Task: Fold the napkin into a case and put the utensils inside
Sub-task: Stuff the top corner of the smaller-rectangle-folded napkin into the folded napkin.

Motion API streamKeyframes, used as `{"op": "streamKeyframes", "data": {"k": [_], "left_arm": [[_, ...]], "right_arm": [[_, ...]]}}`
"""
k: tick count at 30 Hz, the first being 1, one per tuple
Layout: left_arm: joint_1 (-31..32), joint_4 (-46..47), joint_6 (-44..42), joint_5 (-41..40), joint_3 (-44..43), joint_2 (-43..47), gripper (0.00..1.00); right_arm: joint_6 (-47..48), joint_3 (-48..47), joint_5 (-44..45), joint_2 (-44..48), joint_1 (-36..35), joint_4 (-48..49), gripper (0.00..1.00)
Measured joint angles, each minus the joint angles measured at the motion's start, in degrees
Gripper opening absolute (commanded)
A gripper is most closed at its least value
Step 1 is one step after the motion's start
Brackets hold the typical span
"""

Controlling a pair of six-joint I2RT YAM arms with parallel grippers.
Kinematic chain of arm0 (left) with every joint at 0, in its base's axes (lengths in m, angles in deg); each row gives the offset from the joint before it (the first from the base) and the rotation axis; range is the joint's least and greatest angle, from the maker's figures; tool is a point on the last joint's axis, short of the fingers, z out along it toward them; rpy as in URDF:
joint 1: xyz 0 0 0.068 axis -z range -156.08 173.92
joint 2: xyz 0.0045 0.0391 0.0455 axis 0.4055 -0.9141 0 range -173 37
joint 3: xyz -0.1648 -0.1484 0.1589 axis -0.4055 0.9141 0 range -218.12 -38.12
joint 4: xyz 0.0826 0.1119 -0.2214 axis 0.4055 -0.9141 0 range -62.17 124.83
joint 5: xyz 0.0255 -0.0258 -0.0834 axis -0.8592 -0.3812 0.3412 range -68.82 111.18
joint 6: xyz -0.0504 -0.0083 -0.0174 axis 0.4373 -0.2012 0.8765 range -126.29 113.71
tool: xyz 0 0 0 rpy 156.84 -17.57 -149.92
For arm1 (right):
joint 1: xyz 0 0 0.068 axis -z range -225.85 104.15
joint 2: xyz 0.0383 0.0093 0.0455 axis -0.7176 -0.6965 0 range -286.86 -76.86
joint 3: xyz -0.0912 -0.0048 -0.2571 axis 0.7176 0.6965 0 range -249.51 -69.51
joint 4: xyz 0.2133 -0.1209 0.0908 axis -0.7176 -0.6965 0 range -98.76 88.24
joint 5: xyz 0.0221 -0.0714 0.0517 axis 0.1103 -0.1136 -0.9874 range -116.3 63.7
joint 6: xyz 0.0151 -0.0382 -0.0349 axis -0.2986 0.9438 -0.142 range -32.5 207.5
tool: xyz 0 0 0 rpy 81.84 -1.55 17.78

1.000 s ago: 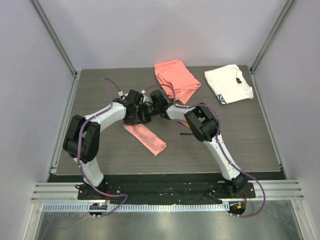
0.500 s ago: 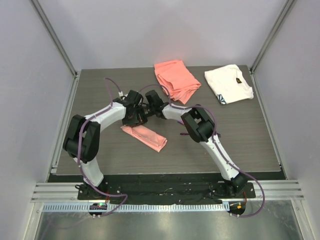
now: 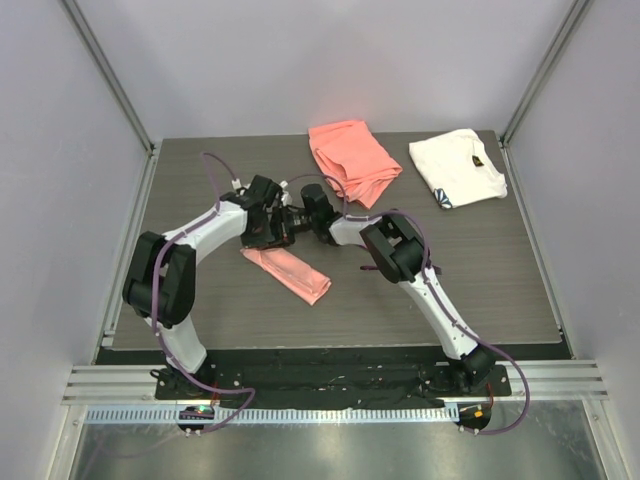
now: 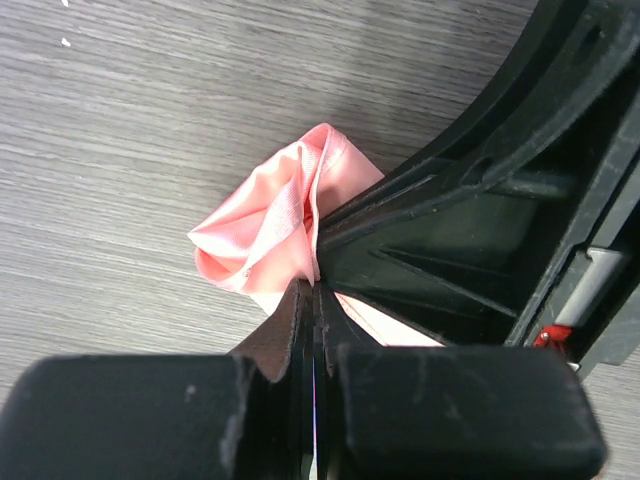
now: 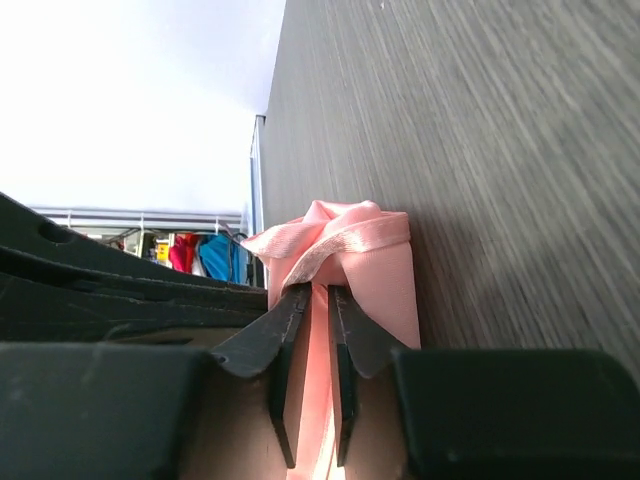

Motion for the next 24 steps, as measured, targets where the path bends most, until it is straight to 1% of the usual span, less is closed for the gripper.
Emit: {"op": "streamKeyframes", "data": {"k": [2, 3, 4, 6, 7, 9, 10, 11, 13, 14, 17, 19, 22, 24], "left_arm": [[0.00, -0.26, -0.55, 0.00, -0.04, 0.00, 0.00], [0.00, -0.57, -0.76, 0.04, -0.04, 0.00, 0.00], [0.00, -0.70, -0.96, 0.07, -0.04, -0.13, 0.00], [-0.09, -0.92, -1.29, -0.31, -0.17, -1.09, 0.00], [-0.17, -1.16, -1.33, 0.04, -0.26, -1.73, 0.00], [-0.13, -2.23, -1.68, 0.26, -1.03, -4.00, 0.00], [-0.13, -2.67, -1.84, 0.35, -1.27, -4.87, 0.01], [-0.13, -3.10, -1.95, 0.44, -1.46, -5.64, 0.02], [-0.13, -3.43, -1.97, 0.52, -1.73, -5.86, 0.08], [-0.11, -3.41, -1.81, 0.55, -1.73, -5.68, 0.16], [-0.09, -2.78, -0.57, 1.29, -1.62, -4.24, 0.29], [-0.55, -2.71, -0.07, 1.99, -1.44, -2.40, 0.34], [-2.25, -1.38, 1.01, 3.89, -1.70, 1.40, 0.30], [-3.91, -1.25, 1.03, 4.63, -2.38, 2.95, 0.24]], "right_arm": [[2.19, -0.94, 0.15, -0.04, 0.00, -3.48, 0.30], [5.03, -2.19, -0.07, -0.04, -0.15, -7.06, 0.30], [8.90, -4.37, 0.22, -0.07, -0.33, -12.63, 0.30], [17.75, -10.58, 1.66, -1.20, -0.98, -24.11, 0.27], [21.03, -13.09, 2.64, -1.62, -1.27, -27.87, 0.25], [26.01, -15.78, 4.59, -1.79, -1.77, -33.35, 0.21], [27.43, -16.31, 5.05, -1.79, -1.86, -34.75, 0.17], [28.85, -16.68, 5.20, -1.79, -1.90, -35.80, 0.08], [29.86, -16.70, 5.03, -1.77, -1.88, -36.09, 0.03], [29.83, -16.15, 4.90, -1.62, -1.86, -35.39, 0.01], [29.46, -13.14, 4.81, -0.59, -1.75, -33.92, 0.01], [28.89, -12.00, 3.58, -0.33, -1.46, -33.00, 0.01], [27.91, -10.45, 2.54, 0.28, -1.51, -32.37, 0.01], [26.95, -9.38, 1.88, 0.61, -1.68, -31.56, 0.01]]}}
